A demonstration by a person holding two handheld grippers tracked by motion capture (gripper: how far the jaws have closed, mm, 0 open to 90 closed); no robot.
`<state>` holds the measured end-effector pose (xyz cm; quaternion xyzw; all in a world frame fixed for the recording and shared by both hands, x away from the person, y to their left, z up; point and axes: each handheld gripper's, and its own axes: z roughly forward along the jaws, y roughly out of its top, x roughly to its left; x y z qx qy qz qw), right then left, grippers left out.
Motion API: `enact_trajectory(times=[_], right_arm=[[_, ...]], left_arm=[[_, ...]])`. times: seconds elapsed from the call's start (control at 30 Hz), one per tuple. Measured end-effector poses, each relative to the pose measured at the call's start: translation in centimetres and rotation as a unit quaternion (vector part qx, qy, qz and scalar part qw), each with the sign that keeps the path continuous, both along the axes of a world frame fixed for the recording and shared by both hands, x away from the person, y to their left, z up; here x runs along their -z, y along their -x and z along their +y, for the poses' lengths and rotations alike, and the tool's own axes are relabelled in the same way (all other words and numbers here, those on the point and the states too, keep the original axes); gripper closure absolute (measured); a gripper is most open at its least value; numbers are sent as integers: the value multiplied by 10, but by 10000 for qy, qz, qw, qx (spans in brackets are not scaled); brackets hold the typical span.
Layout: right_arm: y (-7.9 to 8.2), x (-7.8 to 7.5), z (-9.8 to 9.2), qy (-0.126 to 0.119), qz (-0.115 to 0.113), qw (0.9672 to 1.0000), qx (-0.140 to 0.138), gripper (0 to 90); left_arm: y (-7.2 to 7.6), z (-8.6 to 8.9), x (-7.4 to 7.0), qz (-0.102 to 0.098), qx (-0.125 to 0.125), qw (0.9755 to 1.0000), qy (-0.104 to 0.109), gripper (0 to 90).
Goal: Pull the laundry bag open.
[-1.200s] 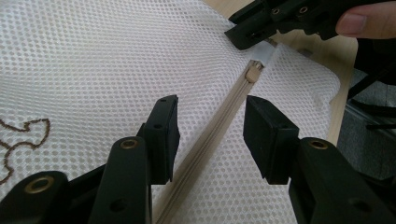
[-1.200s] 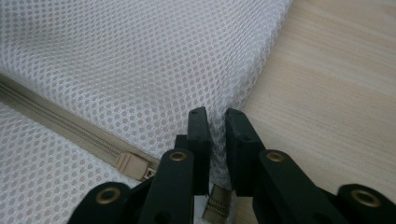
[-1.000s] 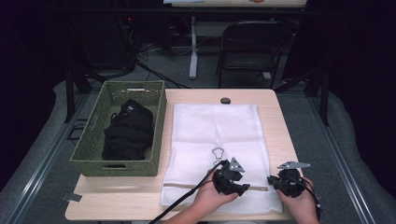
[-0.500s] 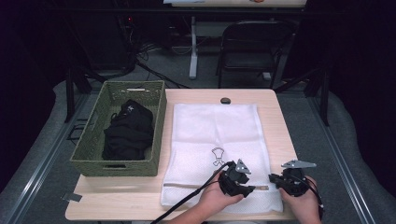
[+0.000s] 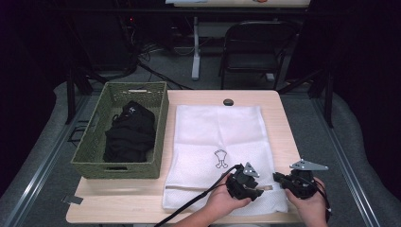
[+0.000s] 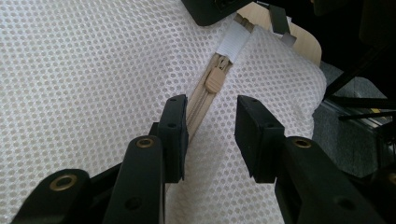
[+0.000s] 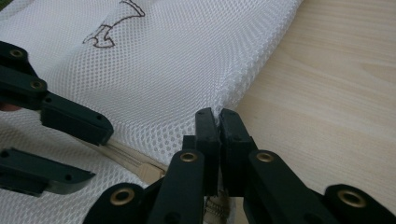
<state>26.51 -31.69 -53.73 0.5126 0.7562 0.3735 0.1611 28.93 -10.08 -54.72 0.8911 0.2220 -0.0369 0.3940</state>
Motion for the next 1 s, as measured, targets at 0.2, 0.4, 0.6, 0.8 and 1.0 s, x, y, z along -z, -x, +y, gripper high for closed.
enact_trajectory(times=[0.2,0.4,0.6,0.8,1.0], right_arm=[[3,-6,3,-68,-74,9999,-32,874],[4,-9,6,-85,-172,9998,-75,876],[4,-11,8,-93,-208,9997,-112,876],[4,-12,10,-87,-237,9996,-154,877],[5,-13,12,-93,-249,9995,-178,877]], left_arm=[[0,-4,1,27,71,10000,-33,658],[1,-9,5,91,148,9998,27,666],[-1,-10,9,150,184,9997,84,654],[-2,-13,8,75,208,9998,-5,626],[-4,-16,7,51,275,9996,-32,608]])
